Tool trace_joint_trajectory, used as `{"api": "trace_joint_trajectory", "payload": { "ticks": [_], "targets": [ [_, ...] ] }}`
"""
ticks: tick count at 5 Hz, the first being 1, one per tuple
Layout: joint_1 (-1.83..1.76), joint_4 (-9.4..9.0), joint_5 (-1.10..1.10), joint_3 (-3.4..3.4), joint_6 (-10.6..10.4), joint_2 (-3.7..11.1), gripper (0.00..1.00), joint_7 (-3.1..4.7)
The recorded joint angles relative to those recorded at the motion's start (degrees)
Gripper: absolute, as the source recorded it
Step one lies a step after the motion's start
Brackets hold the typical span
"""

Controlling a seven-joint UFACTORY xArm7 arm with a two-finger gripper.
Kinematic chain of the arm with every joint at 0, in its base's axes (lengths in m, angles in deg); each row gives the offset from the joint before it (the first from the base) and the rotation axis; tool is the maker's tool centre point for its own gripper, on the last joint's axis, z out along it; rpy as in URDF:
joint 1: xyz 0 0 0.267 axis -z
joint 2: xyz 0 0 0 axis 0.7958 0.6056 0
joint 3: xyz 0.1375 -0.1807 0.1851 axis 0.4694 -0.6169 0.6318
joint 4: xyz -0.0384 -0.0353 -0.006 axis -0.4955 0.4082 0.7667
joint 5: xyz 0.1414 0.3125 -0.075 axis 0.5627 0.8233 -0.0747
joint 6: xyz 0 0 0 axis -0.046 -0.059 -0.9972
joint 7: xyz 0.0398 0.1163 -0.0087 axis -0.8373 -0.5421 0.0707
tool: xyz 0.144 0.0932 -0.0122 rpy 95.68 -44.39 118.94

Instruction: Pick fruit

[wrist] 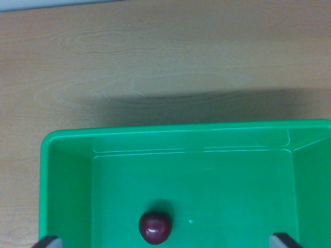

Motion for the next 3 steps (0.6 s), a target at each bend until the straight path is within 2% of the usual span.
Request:
{"api": "trace_joint_trajectory", "payload": {
  "ticks": [3],
  "targets": [
    [-0.06, -0.47, -0.05, 0.06, -0.55, 0.26, 0.0, 0.01]
  ]
}}
